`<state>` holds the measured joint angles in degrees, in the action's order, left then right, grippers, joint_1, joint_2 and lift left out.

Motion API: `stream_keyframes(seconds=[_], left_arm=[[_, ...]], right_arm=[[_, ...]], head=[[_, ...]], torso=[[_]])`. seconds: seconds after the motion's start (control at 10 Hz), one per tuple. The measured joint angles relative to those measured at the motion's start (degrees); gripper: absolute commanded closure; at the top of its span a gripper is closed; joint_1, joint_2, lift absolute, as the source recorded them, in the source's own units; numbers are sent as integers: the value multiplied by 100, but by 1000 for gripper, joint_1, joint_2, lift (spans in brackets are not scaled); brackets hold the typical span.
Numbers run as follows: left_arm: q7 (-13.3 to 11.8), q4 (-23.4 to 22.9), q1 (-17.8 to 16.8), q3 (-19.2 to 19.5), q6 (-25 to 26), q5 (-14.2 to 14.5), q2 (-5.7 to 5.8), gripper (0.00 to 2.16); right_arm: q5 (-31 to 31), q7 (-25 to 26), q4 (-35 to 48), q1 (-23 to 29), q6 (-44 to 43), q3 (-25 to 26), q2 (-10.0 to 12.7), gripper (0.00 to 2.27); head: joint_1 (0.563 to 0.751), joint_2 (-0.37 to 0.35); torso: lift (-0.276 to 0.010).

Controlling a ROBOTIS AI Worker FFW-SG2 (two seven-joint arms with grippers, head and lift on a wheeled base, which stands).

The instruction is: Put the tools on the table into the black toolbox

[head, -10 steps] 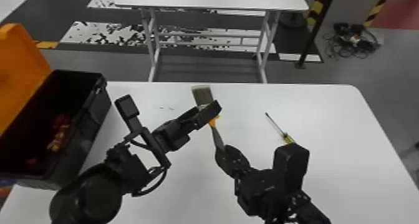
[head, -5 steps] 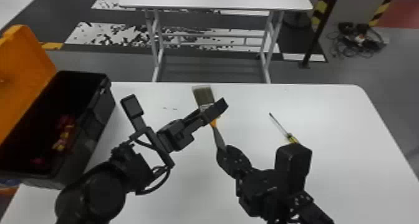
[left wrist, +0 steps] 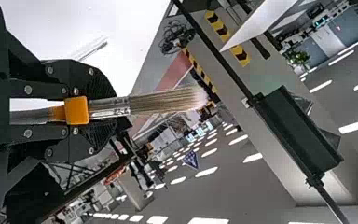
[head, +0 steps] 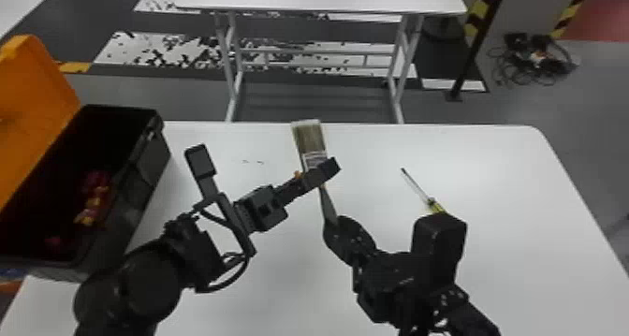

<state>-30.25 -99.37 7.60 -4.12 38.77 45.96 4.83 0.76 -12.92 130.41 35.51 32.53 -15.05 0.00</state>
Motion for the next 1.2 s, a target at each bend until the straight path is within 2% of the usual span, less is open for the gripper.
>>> stream_keyframes(seconds=[0.1,0.2,0.3,0.4,0.8,1.0,1.1,1.2], left_arm=[[-29,-5,2,7,6,-16,1,2138],[-47,-10,4,16,7,-33,1,2138],[-41,-13,7,30,15,-42,1,2138],[-33,-13,12,40,18,-43,1,2138],[9,-5,25,137,21,-23,7,2138],[4,-161,152,367,12,-99,31,2138],[22,-412,259,539,8,-248,43,2138],[52,-856,437,771,5,-555,55,2138]], right_arm=[[14,28,-3,0,-16,2,0,2061],[30,44,-3,0,-25,7,0,1561],[65,47,-3,11,-67,15,0,697],[85,86,-3,35,-141,20,0,110],[221,187,0,156,-328,159,0,60],[456,185,-3,340,-665,473,0,60],[617,179,-6,431,-796,693,0,60],[835,153,-21,532,-946,991,0,63]], head=[[695,-23],[695,-24],[695,-23],[695,-22],[695,-28],[695,-33],[695,-36],[695,-37]], torso=[[-75],[-75],[-75],[-75],[-75],[-75],[-75],[-75]])
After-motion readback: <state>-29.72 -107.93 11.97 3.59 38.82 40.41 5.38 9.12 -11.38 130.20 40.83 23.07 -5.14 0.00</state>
